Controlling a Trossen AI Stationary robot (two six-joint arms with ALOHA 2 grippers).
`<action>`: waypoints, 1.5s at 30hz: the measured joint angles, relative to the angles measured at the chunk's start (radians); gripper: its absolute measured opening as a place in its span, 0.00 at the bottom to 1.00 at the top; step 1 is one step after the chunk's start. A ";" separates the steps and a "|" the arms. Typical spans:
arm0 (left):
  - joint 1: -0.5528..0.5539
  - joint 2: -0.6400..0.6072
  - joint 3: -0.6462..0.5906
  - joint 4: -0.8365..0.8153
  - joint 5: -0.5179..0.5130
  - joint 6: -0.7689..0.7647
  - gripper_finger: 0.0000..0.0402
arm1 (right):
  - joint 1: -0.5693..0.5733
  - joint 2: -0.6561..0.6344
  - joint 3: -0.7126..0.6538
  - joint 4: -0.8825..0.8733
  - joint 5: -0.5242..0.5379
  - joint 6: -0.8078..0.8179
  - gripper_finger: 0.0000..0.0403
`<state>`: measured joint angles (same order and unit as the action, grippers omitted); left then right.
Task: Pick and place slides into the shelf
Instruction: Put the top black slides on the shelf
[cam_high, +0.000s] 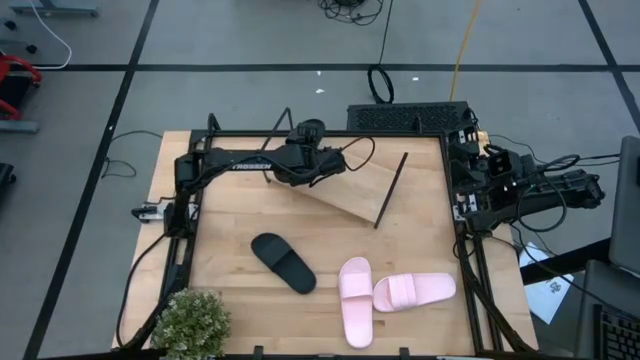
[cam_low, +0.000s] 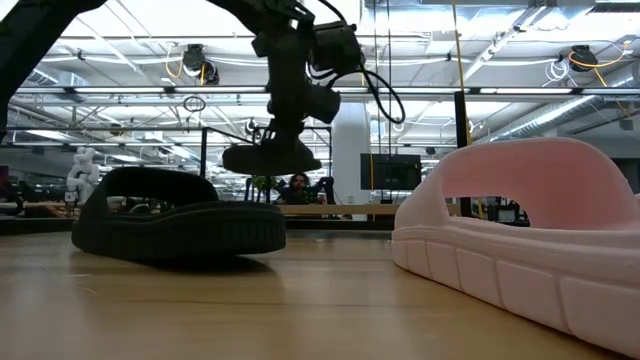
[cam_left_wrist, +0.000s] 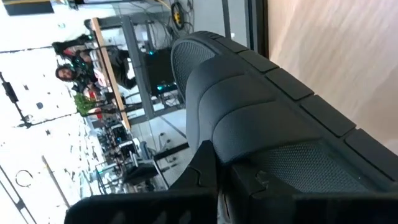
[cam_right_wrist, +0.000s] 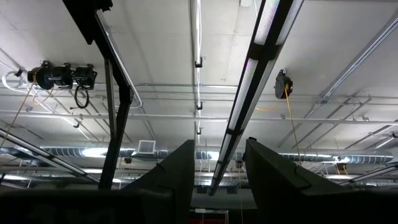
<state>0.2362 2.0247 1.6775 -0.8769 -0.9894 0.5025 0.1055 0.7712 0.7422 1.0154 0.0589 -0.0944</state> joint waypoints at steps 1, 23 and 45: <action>0.002 0.000 0.000 -0.005 0.000 -0.006 0.00 | 0.000 0.000 0.000 0.001 0.000 0.000 0.32; 0.032 0.000 0.000 -0.056 0.049 -0.063 0.00 | 0.000 0.000 0.000 0.005 0.000 0.022 0.32; 0.028 0.000 -0.120 0.018 0.031 -0.042 0.00 | 0.000 0.000 0.000 0.005 0.000 0.003 0.32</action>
<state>0.2638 2.0243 1.5574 -0.8589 -0.9583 0.4608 0.1055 0.7712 0.7422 1.0199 0.0589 -0.0910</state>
